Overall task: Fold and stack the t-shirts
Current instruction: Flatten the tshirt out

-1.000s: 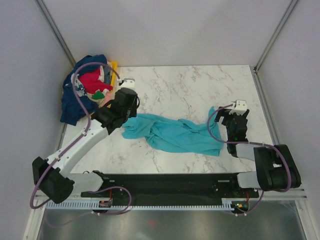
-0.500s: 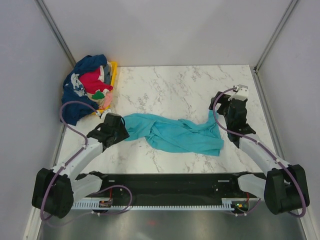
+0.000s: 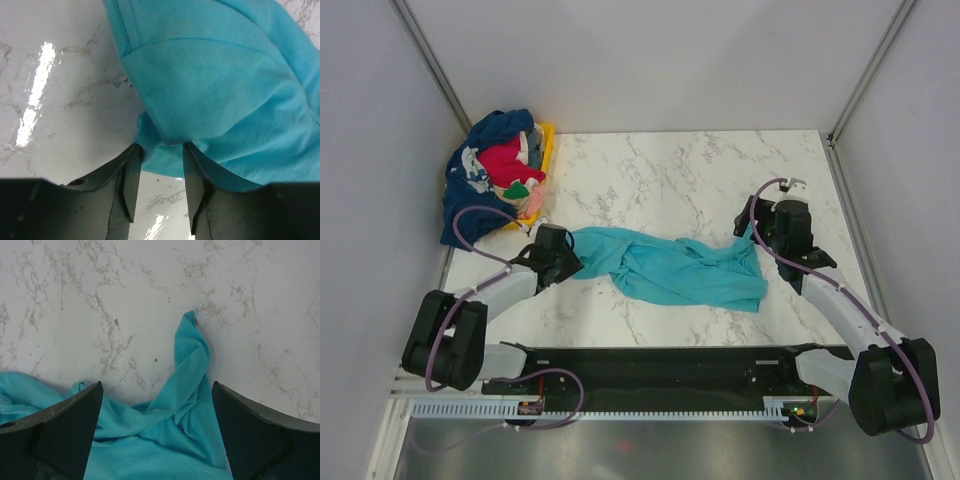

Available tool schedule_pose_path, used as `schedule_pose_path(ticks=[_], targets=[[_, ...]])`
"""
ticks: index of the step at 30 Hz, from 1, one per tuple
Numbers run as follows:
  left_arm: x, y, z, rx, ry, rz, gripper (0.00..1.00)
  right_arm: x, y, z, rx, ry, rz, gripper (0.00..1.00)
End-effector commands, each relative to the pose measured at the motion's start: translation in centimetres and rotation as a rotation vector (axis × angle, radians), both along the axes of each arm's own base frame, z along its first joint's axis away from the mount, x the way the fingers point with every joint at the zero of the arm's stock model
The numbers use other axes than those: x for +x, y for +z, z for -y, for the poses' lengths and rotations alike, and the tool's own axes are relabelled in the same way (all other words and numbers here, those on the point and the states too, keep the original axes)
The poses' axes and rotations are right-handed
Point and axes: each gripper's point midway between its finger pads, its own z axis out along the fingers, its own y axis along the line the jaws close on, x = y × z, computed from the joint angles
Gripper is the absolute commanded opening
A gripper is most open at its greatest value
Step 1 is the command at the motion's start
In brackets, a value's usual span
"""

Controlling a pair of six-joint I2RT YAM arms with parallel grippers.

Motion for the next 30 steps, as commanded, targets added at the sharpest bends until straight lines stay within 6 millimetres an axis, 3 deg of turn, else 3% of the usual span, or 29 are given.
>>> schedule_pose_path(ticks=[1,5,7,12,14,16,22,30], targets=[[0.9,-1.0,0.0,-0.015,0.034,0.015,0.44,-0.5,-0.1,-1.8,0.057,0.085,-0.024,0.98],[1.1,-0.8,0.0,-0.013,0.024,0.038,0.02,-0.1,-2.8,-2.0,0.052,0.084,-0.116,0.98],[0.8,0.8,0.1,-0.029,0.019,0.077,0.02,0.4,-4.5,-1.3,0.024,0.041,-0.17,0.98],[-0.4,5.1,-1.3,-0.019,0.052,0.184,0.02,2.4,-6.5,0.1,-0.029,-0.022,-0.234,0.97],[-1.1,6.2,-1.8,-0.009,0.049,0.213,0.02,3.1,-6.8,0.6,-0.017,-0.031,-0.235,0.89],[-1.5,6.1,-2.1,0.003,0.051,0.217,0.02,3.6,-7.4,1.2,0.007,-0.042,-0.242,0.73],[-2.4,5.0,-2.2,0.009,0.033,0.19,0.02,4.9,-9.5,1.7,0.125,-0.03,-0.259,0.47],[-2.6,5.1,-2.2,0.016,0.024,0.199,0.02,5.7,-9.8,1.7,0.145,-0.031,-0.231,0.33]])
